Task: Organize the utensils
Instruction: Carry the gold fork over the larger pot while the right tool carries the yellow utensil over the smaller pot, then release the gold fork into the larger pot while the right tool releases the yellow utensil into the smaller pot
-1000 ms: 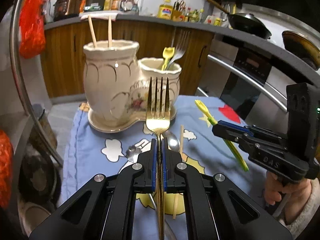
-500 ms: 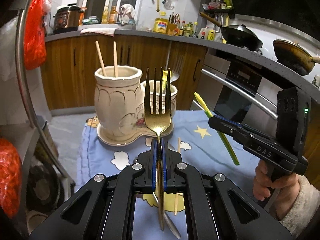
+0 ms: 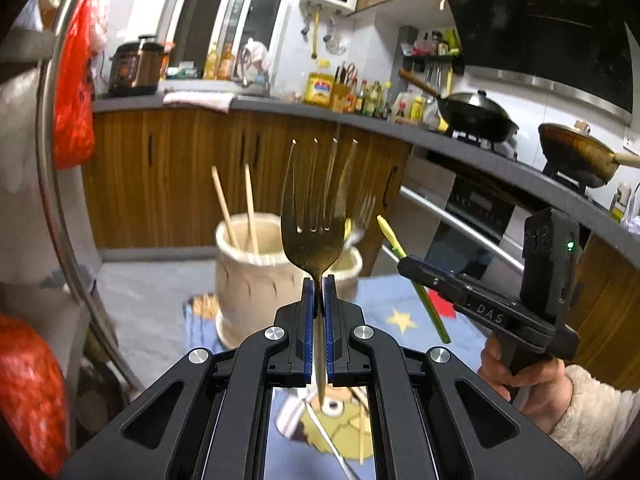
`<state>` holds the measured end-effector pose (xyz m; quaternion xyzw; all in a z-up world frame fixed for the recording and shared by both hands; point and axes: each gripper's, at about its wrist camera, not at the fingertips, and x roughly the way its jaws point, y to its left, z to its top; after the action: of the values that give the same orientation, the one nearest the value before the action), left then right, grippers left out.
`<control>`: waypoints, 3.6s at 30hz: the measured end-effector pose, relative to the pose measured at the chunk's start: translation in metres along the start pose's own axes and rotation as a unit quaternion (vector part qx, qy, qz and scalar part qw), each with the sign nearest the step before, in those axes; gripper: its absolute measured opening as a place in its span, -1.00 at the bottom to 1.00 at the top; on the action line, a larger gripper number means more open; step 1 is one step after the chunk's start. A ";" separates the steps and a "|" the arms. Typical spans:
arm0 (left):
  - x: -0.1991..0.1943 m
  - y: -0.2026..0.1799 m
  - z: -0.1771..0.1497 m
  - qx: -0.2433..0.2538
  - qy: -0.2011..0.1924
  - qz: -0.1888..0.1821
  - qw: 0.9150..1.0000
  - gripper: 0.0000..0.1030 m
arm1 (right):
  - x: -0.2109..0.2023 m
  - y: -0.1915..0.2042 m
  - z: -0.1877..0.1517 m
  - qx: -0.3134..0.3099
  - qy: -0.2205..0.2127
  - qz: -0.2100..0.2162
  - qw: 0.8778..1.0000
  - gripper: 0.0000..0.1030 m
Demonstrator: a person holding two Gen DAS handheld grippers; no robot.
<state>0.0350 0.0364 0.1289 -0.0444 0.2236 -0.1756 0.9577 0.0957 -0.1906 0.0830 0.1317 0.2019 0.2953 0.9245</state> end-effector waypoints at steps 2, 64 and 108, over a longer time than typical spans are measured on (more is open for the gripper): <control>-0.003 0.001 0.016 0.008 -0.012 0.003 1.000 -0.90 | 0.005 0.000 0.012 -0.001 -0.012 -0.003 1.000 -0.81; 0.083 0.044 0.030 -0.004 0.008 0.051 0.999 -0.89 | 0.082 0.007 -0.008 -0.111 -0.002 -0.070 0.991 -0.82; 0.076 0.038 0.020 0.010 0.020 0.078 0.997 0.13 | 0.071 0.003 -0.003 -0.075 0.011 -0.045 0.996 0.10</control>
<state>0.1199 0.0447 0.1091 -0.0135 0.2439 -0.1034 0.9642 0.1454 -0.1456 0.0604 0.0490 0.1952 0.2689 0.9419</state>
